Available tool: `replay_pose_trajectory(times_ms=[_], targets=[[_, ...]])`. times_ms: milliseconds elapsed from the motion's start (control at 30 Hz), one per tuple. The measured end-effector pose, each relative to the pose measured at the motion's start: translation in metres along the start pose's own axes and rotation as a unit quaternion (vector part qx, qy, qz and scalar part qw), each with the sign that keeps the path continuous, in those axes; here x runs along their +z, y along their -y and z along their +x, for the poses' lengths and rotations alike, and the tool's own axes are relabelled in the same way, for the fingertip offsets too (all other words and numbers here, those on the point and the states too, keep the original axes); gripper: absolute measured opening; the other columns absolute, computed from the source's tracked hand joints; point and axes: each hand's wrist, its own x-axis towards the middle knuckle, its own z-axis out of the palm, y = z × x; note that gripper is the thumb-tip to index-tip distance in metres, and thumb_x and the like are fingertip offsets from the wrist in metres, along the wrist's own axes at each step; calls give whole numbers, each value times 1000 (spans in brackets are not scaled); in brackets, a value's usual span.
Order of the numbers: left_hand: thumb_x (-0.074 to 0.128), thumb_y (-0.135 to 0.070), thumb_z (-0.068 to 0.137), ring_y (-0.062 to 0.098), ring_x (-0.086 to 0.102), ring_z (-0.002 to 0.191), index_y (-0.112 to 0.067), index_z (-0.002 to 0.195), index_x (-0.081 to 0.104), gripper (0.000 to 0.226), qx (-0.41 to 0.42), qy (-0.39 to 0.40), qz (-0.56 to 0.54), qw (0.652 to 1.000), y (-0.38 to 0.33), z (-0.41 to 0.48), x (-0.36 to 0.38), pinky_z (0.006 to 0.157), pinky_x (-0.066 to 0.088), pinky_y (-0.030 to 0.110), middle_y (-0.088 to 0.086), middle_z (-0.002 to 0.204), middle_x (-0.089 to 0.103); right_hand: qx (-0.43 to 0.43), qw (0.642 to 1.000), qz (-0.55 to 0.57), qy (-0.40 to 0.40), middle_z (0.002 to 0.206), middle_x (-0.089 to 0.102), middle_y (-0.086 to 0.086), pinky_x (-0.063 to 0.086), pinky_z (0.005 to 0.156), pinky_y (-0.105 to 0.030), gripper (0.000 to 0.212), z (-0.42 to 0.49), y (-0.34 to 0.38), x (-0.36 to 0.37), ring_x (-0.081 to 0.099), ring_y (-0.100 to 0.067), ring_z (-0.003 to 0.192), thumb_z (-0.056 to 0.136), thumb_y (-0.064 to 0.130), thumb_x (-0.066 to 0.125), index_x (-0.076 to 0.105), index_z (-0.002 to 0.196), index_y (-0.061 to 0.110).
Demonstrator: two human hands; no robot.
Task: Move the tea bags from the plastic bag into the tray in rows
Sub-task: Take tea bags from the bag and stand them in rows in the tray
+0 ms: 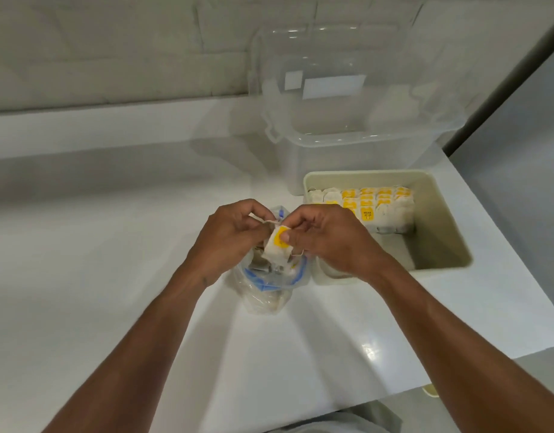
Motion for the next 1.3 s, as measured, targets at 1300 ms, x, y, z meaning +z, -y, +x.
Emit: replay_pose_trajectory(times_ms=[1300], targets=[[69, -10, 91, 19, 63, 76, -4, 90, 62, 10, 50, 56, -52, 996, -5, 7, -16, 73, 52, 31, 19, 86, 70, -13, 998, -55, -21, 72, 72, 11, 53, 66, -23, 9, -5, -3, -15, 67, -3, 65, 83, 21, 76, 74, 92, 19]])
